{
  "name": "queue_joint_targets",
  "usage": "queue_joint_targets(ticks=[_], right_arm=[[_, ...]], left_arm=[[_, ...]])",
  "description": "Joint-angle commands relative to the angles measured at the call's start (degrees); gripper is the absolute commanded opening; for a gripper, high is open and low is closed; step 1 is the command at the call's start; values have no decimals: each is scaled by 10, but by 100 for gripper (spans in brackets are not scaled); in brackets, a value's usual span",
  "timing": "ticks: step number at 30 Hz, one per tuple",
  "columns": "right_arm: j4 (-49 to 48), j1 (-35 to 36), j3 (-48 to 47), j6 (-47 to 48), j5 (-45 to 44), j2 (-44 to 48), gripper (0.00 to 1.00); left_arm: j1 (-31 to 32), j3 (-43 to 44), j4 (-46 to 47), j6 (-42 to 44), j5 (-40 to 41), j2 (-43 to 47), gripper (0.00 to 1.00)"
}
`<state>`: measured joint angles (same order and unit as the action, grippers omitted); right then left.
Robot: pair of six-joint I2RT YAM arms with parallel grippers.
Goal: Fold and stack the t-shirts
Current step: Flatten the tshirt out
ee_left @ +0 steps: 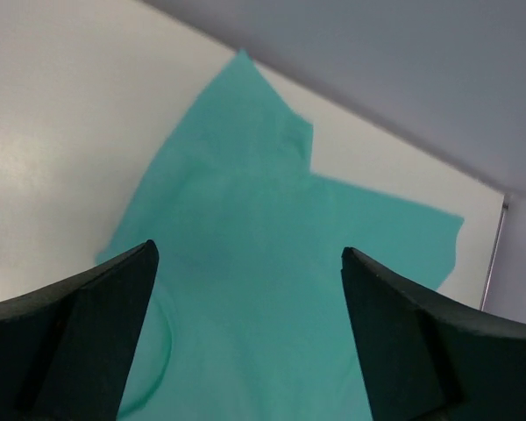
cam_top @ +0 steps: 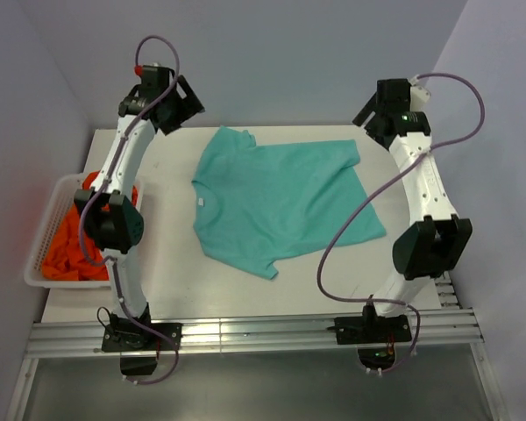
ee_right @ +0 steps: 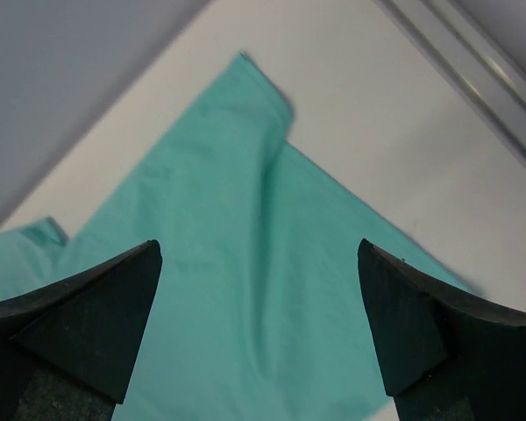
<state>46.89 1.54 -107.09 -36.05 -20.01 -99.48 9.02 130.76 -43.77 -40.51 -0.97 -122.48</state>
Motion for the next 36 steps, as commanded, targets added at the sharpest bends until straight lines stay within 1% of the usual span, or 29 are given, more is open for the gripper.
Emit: queue_joint_targets(ticks=[1, 2, 3, 4, 5, 7, 8, 9, 11, 12, 13, 15, 16, 17, 18, 19, 22, 24, 26, 27, 28, 29, 30, 31, 32, 33, 34, 35, 36], right_arm=[[5, 0, 106, -13, 25, 88, 100], [16, 0, 130, -13, 32, 105, 100], [19, 0, 158, -11, 42, 123, 100], [34, 0, 206, -10, 53, 156, 100], [39, 0, 229, -9, 54, 175, 100], [38, 0, 295, -2, 74, 235, 100], [46, 0, 313, -1, 87, 253, 100], [50, 1, 330, -3, 95, 270, 100], [72, 1, 363, -6, 117, 302, 100], [76, 1, 376, -8, 124, 311, 98], [77, 1, 402, -7, 134, 322, 91], [66, 1, 431, -3, 166, 326, 83], [56, 1, 453, -3, 175, 315, 72], [52, 1, 460, -5, 180, 304, 67], [47, 0, 464, -5, 196, 292, 60], [41, 1, 468, -7, 197, 265, 50], [8, 0, 464, -5, 197, 214, 30], [-12, 0, 459, -6, 197, 185, 29], [-22, -2, 447, -2, 191, 143, 24], [-25, -3, 443, 0, 191, 131, 19], [-31, -4, 441, 1, 194, 113, 12], [-36, -5, 442, 1, 197, 105, 9], [-43, -6, 447, -1, 197, 99, 7], [-48, -7, 456, 0, 197, 86, 3], [-57, -9, 462, -1, 217, 80, 2], [-61, -9, 468, -2, 221, 75, 0], [-63, -10, 480, -2, 225, 67, 0], [-70, -11, 487, -6, 226, 66, 0], [-74, -11, 496, -9, 227, 67, 0]], left_arm=[[54, -154, -12, -7, 27, 122, 89], [77, -235, 3, 4, 29, 143, 88], [91, -274, 14, 10, 29, 163, 88], [116, -308, 17, 17, 26, 198, 88], [128, -365, 13, 18, 26, 214, 88], [144, -418, 5, 18, 15, 257, 87], [153, -469, 5, 17, -2, 273, 87], [157, -495, 10, 17, -15, 302, 87], [166, -557, 19, 14, -38, 327, 87], [169, -571, 17, 13, -45, 336, 87], [172, -582, 6, 12, -47, 335, 86], [174, -618, 15, 14, -47, 330, 86], [174, -628, 31, 15, -48, 326, 84], [174, -639, 41, 17, -51, 319, 83], [174, -638, 47, 19, -56, 299, 82], [174, -634, 49, 21, -56, 288, 81], [174, -600, 49, 35, -51, 237, 79], [174, -574, 48, 45, -53, 194, 79], [174, -554, 48, 50, -54, 171, 74], [173, -548, 51, 50, -58, 154, 66], [173, -545, 52, 50, -58, 146, 60], [174, -535, 51, 52, -57, 137, 53], [173, -529, 46, 53, -54, 118, 40], [173, -522, 40, 54, -50, 109, 30], [172, -511, 36, 57, -39, 91, 20], [172, -505, 32, 58, -34, 83, 18], [170, -501, 26, 59, -28, 76, 8], [168, -493, 24, 64, -20, 70, 4], [166, -488, 20, 68, -18, 56, 4]])
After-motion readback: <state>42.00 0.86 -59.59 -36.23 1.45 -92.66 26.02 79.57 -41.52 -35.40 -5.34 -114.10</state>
